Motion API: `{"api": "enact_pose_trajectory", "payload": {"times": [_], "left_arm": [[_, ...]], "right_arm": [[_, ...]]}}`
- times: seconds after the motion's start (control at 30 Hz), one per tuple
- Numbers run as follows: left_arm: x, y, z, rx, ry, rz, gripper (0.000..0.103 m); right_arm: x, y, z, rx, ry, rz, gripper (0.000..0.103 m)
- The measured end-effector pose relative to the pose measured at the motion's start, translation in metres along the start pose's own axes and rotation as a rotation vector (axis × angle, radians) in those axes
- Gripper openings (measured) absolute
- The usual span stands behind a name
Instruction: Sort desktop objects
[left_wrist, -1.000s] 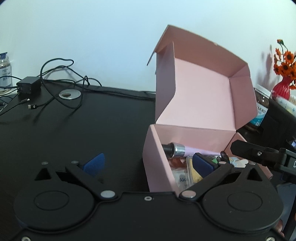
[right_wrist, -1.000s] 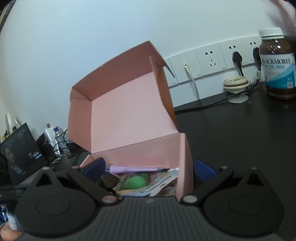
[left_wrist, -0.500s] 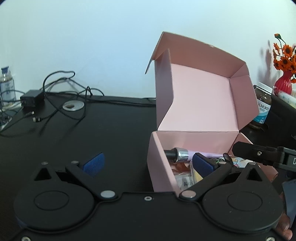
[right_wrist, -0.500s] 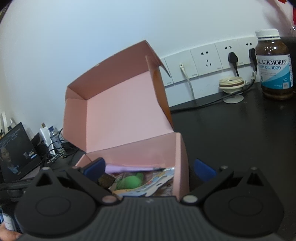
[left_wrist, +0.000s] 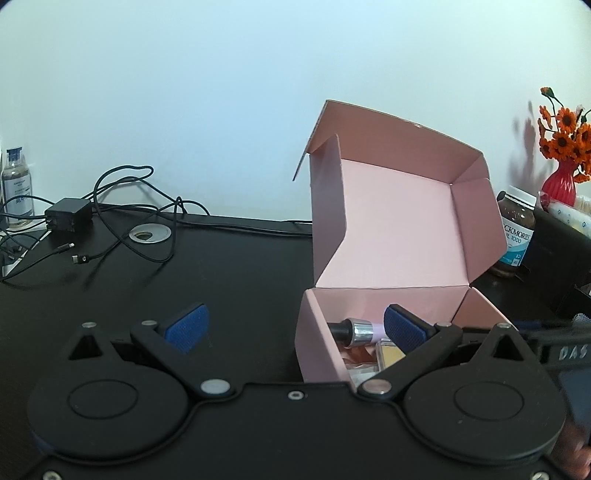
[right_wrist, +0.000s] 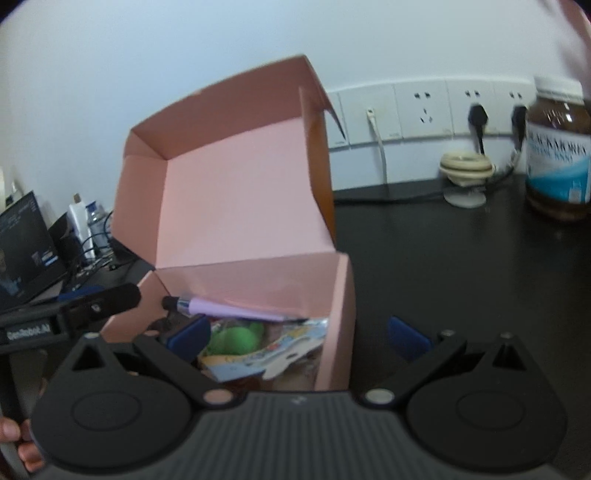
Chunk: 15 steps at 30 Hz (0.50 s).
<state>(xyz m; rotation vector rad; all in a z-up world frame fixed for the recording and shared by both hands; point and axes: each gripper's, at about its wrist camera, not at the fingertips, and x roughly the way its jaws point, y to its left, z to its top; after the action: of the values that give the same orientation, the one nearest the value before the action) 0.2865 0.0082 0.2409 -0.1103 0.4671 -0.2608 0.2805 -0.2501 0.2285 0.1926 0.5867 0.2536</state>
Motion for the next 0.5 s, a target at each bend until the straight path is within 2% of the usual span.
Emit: {"api": "enact_pose_trajectory", "payload": {"times": [0.13,0.23,0.5], "left_arm": [[0.004,-0.002,-0.003,0.013,0.017,0.016,0.103],[0.008,-0.002,-0.004,0.011,0.034,0.026,0.103],[0.008,0.013,-0.004,-0.075,0.028,0.029,0.103]], "right_arm": [[-0.006,-0.002,0.016,-0.039,0.019,0.037,0.102],[-0.005,-0.006,0.019,-0.061,0.069,0.044,0.102],[0.003,-0.016,0.000,0.059,0.153,0.172,0.102]]}}
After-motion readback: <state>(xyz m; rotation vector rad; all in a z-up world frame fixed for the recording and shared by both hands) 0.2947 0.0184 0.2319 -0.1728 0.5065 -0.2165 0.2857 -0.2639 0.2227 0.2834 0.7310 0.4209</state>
